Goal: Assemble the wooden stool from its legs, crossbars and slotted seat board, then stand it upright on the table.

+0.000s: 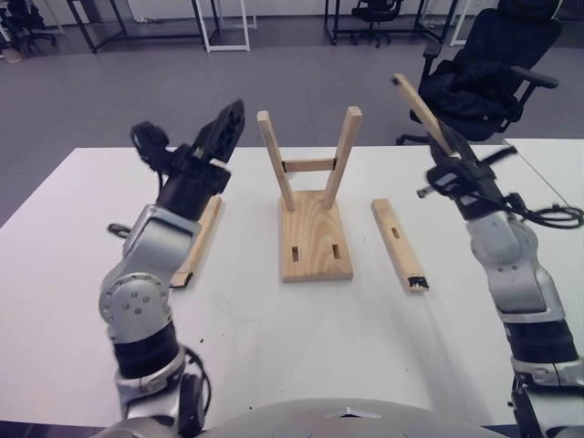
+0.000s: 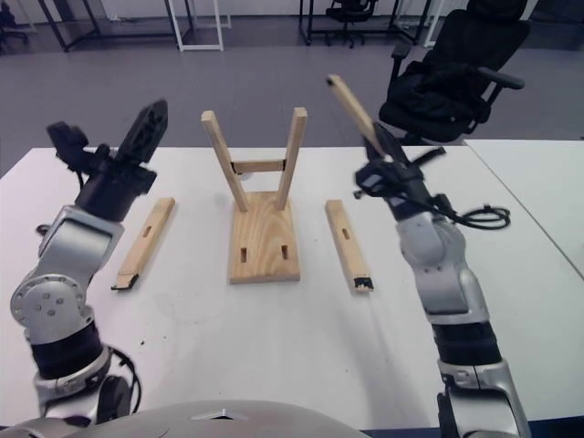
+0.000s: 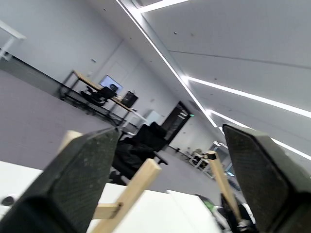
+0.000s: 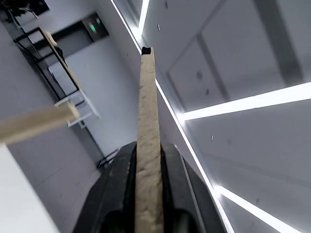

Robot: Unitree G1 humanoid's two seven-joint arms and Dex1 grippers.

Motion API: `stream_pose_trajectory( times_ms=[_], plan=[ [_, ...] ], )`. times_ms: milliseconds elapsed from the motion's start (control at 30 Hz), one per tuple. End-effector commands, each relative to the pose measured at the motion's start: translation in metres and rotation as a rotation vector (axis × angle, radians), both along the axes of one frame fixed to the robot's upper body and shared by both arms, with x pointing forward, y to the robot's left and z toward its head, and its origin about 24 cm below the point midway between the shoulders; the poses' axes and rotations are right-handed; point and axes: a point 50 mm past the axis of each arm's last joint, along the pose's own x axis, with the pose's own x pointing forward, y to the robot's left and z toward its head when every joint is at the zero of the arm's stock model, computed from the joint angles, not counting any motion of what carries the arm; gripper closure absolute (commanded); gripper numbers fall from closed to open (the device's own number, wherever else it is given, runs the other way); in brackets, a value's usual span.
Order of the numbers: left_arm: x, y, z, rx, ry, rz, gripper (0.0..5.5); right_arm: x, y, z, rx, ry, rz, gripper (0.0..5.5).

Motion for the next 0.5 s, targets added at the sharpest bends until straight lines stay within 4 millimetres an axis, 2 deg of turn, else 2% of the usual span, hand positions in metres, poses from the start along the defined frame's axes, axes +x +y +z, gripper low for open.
stream_pose_trajectory(
  times_ms=[33,133,200,333,500],
  plan=[
    [-0.001,-0.037,0.006,-0.078,0.105,-0.146,1.57,-0.004,0.053,0.011,-0.134,-0.172,0.167,5.07],
    [-0.001,-0.046,0.0,-0.112,0.187,-0.176,1.57,-0.007,0.07,0.007,-0.181,-0.217,0.211,5.07],
    [0.002,-0.043,-0.001,-0.133,0.215,-0.16,1.57,-0.011,0.074,0.003,-0.224,-0.244,0.229,5.07],
    [0.006,-0.036,-0.001,-0.151,0.241,-0.15,2.16,-0.008,0.071,-0.005,-0.271,-0.243,0.201,5.07],
    [0.008,-0.034,-0.014,-0.156,0.339,-0.115,3.0,-0.008,0.07,-0.009,-0.276,-0.232,0.186,5.07]
  ],
)
